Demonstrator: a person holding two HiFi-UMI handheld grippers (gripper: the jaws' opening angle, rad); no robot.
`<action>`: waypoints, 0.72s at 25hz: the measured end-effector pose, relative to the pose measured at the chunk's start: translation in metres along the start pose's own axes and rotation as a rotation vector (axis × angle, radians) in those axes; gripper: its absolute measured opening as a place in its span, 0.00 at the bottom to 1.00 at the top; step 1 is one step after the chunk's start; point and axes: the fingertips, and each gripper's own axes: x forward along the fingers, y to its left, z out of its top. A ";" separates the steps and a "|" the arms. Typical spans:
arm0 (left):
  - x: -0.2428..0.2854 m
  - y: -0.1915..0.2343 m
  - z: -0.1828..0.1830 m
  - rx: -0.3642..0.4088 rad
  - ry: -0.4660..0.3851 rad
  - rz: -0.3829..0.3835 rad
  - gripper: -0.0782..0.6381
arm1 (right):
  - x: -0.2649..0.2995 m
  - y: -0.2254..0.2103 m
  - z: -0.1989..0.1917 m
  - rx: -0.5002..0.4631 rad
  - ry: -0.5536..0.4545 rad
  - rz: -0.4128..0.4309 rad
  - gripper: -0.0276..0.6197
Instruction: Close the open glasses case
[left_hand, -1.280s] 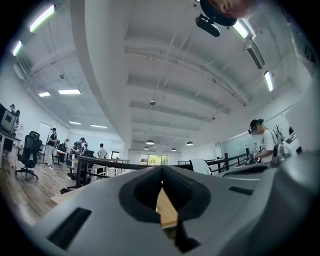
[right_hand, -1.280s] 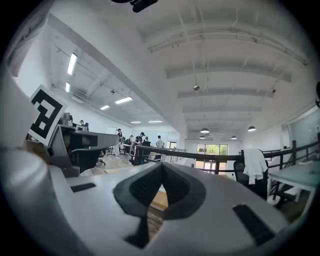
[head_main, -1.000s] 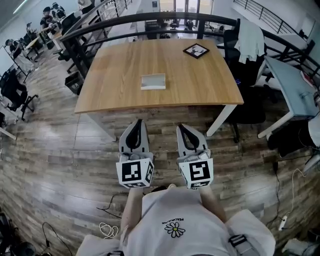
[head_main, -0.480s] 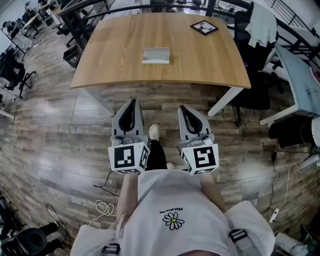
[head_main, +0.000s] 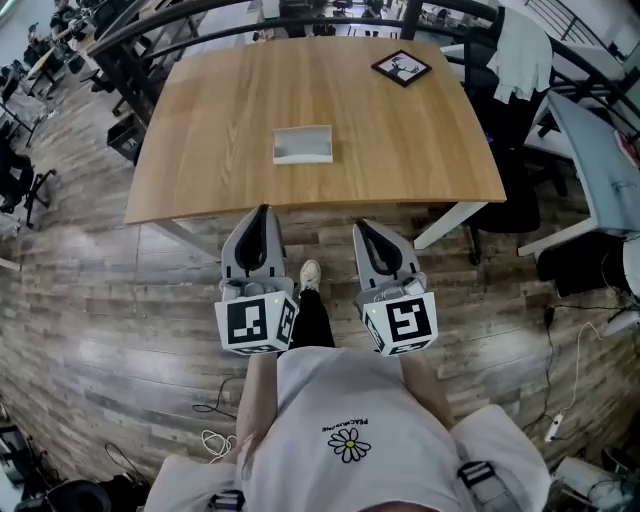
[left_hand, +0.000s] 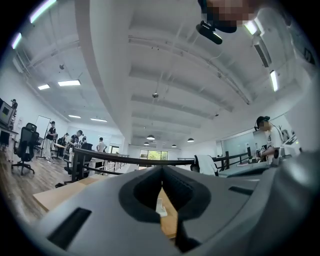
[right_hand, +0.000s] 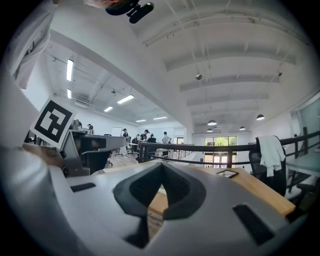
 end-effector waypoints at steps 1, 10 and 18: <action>0.014 0.006 -0.003 -0.007 0.000 -0.003 0.13 | 0.013 -0.006 0.000 -0.003 -0.001 -0.005 0.05; 0.156 0.063 -0.011 -0.068 0.010 -0.051 0.13 | 0.148 -0.070 0.011 -0.008 0.042 -0.100 0.05; 0.255 0.115 -0.024 -0.070 0.070 -0.079 0.13 | 0.236 -0.099 0.017 -0.012 0.056 -0.175 0.05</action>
